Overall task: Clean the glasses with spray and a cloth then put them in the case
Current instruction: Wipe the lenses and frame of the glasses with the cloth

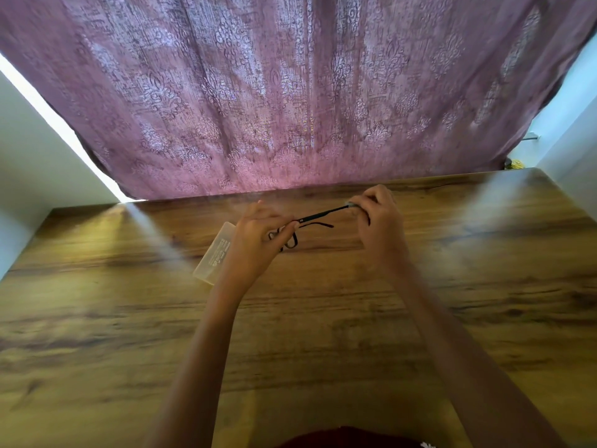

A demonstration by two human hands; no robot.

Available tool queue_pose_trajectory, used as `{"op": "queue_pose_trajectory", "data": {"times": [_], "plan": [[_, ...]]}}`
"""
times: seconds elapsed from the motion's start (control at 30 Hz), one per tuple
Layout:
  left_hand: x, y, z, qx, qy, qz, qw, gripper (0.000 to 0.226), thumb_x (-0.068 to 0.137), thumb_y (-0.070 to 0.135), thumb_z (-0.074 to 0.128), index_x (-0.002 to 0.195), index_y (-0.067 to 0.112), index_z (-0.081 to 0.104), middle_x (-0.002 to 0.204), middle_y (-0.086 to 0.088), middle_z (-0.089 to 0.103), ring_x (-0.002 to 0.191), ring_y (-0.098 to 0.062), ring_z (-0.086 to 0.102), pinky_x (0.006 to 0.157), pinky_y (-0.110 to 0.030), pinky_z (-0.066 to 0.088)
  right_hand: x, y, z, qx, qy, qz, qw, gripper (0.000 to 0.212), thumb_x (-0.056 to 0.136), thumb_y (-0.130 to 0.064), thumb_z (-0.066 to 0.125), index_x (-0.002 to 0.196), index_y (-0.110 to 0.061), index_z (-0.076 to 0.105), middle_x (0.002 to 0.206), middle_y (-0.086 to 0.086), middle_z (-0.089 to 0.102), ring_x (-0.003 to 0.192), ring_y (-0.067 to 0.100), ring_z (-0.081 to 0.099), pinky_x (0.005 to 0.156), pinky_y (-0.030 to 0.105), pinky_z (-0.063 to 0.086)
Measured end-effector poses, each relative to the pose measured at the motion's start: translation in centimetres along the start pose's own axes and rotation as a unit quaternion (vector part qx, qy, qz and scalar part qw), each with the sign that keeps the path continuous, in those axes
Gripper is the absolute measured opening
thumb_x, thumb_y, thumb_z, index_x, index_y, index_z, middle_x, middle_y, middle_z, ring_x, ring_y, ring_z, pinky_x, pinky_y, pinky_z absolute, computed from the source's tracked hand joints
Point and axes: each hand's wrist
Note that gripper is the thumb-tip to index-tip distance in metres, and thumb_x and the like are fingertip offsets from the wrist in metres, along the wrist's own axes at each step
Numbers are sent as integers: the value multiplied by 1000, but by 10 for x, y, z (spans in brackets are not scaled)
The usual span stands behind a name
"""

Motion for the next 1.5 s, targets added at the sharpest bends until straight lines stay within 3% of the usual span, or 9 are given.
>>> {"op": "queue_pose_trajectory", "data": {"times": [0.37,0.5,0.7,1.17,1.3,1.37,1.4,1.43,1.5], "plan": [[2,-4,3,0,80,11,997,8,83,9,70,88,5,76,82,6,67,85,4,44,82,-5,32,-5,5,12,27,39,117,992,14,87,-3,64,99,4,67,94,11,53,82,15,50,75,8,35],[4,-11,2,-25,93,-46,994,11,85,18,70,92,13,76,86,15,66,90,-8,54,81,-9,37,-9,8,7,63,41,167,983,16,84,-8,69,96,2,69,92,5,53,79,13,49,70,-1,33],[15,-8,7,-106,86,-145,980,17,84,44,65,97,35,72,74,31,64,82,6,58,74,-12,41,-13,-19,14,192,-113,175,959,27,79,-26,74,101,-12,72,95,-1,66,84,13,61,76,22,50],[27,-4,7,-171,53,-204,963,24,80,42,71,95,23,77,92,10,75,92,2,66,82,-19,49,-7,-48,16,344,-144,216,902,6,83,-29,72,83,-32,67,82,-7,71,75,7,68,66,20,54],[16,-23,-4,-199,-41,-167,965,32,87,48,60,92,20,76,83,13,70,84,-1,61,76,-19,44,0,-42,10,455,-147,298,826,6,85,-22,71,88,-17,72,77,-5,73,71,7,68,58,16,50],[4,-35,-8,-200,-99,-143,964,42,86,53,56,81,16,75,74,18,41,75,6,47,67,-12,38,6,-37,5,511,-155,340,774,6,86,-17,68,86,-13,73,73,-3,72,67,6,66,54,15,48],[-2,-39,-9,-200,-114,-140,963,42,85,55,55,93,16,42,77,16,29,70,11,41,61,-8,35,9,-34,4,533,-159,360,749,7,87,-15,66,86,-11,72,72,-2,72,63,6,65,52,15,47],[-7,-44,-10,-199,-126,-146,961,50,82,59,56,50,23,45,66,19,32,63,9,41,58,-9,34,11,-30,3,546,-165,380,728,9,88,-14,65,87,-9,71,71,-1,71,61,6,62,51,15,45],[-11,-52,-10,-199,-159,-160,954,57,76,68,58,69,13,73,64,9,55,66,-3,53,66,-18,38,14,-24,4,560,-183,411,696,12,90,-16,62,89,-7,70,74,2,66,59,7,56,51,14,42]]}}
Point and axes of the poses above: each hand's wrist, its own x-axis towards the middle knuckle, its own z-axis out of the palm, y = z × x
